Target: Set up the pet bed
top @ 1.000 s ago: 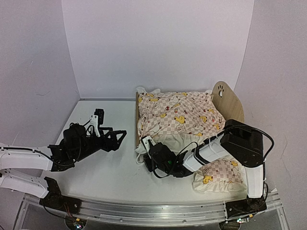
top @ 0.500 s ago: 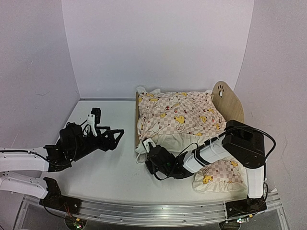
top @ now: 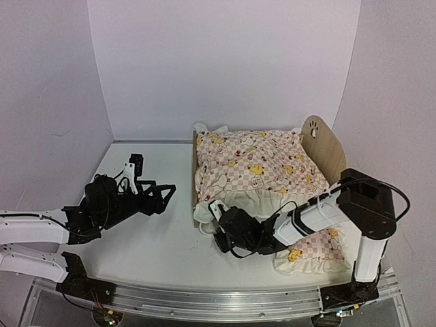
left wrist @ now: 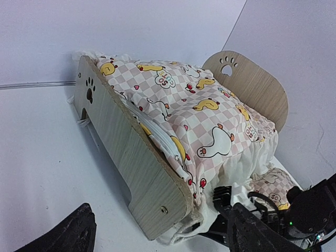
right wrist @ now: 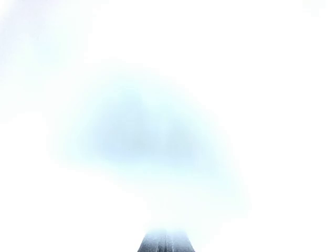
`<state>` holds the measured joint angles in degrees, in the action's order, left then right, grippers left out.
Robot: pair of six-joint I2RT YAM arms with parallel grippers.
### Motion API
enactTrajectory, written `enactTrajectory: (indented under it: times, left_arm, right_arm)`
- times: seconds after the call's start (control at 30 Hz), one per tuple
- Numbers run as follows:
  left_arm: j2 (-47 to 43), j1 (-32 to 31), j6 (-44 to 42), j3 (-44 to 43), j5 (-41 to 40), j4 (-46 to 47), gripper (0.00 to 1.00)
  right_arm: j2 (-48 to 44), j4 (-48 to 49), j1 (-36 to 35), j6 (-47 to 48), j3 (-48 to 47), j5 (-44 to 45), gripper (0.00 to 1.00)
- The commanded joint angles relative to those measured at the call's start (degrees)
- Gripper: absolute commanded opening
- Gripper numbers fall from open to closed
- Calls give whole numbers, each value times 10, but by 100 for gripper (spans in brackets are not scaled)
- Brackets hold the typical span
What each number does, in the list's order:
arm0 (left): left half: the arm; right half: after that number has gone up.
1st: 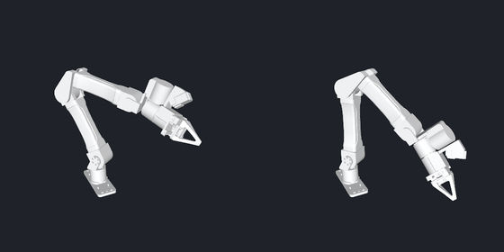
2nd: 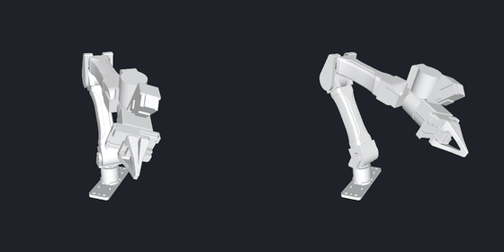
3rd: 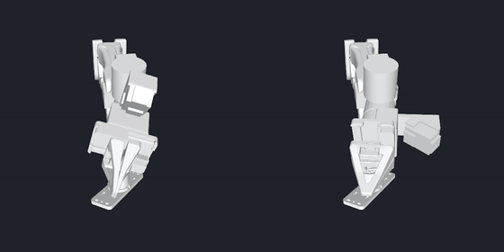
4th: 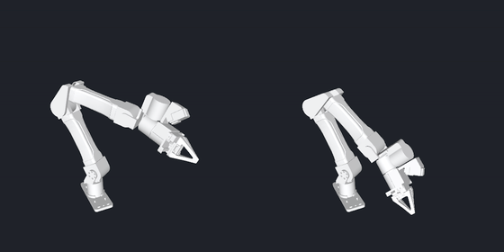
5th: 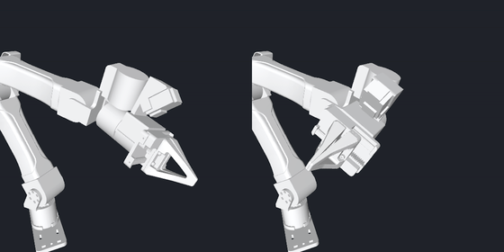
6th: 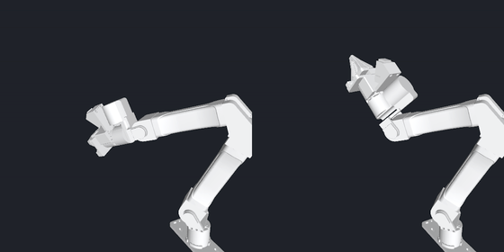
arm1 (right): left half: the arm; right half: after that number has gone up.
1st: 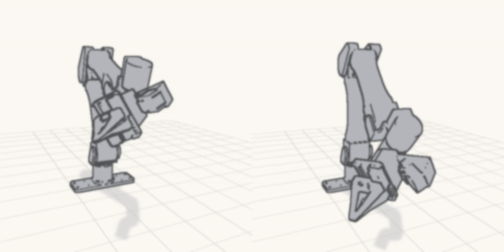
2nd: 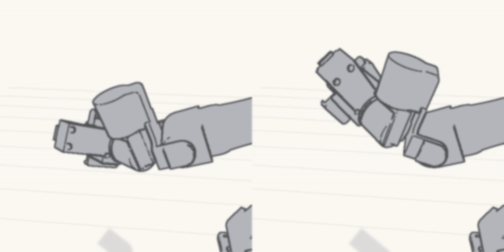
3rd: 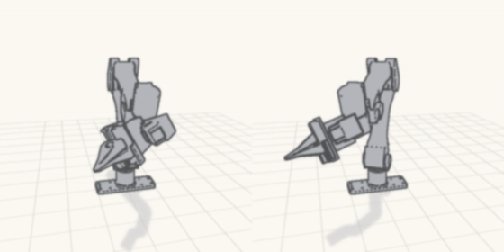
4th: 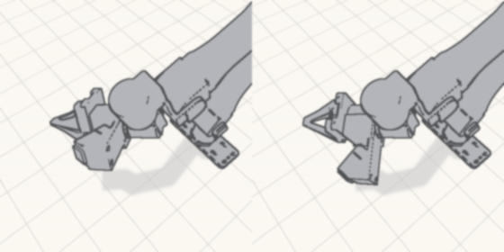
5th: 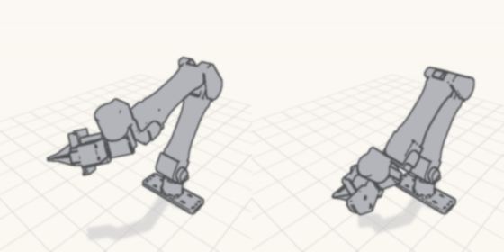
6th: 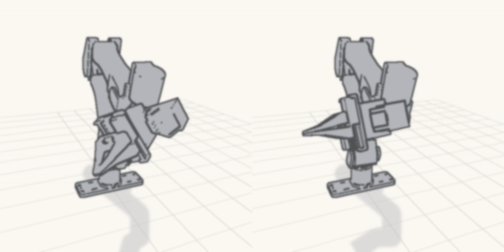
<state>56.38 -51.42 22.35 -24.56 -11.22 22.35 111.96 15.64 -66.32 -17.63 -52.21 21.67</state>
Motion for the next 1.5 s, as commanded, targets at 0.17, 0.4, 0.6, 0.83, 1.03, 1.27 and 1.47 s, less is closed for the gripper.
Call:
enactTrajectory:
  times: [0.17, 0.4, 0.6, 0.83, 1.03, 1.27, 1.47]
  left_arm:
    - [36, 3, -3, -33, 41, -2, 85]
    - [75, 2, 35, -21, 105, -8, 72]
    - [112, 0, 64, -9, 132, -1, 66]
    - [156, -9, 84, -11, 138, 36, 71]
    - [123, -9, 79, 4, 126, 41, 71]
    - [73, -9, 81, 28, 118, 40, 71]
    - [52, -9, 78, 34, 119, 40, 71]
  right_arm:
    - [-108, -36, -7, -105, 35, -187, 0]
    - [-137, -71, -7, -75, 41, -124, 15]
    - [-117, 40, -7, -54, 72, -1, 25]
    - [-43, 273, -7, -10, 120, 27, 27]
    - [39, 304, -7, 33, 74, 58, 26]
    - [78, 300, -1, 47, 25, 74, 27]
    - [14, 281, -1, 38, 57, 58, 25]
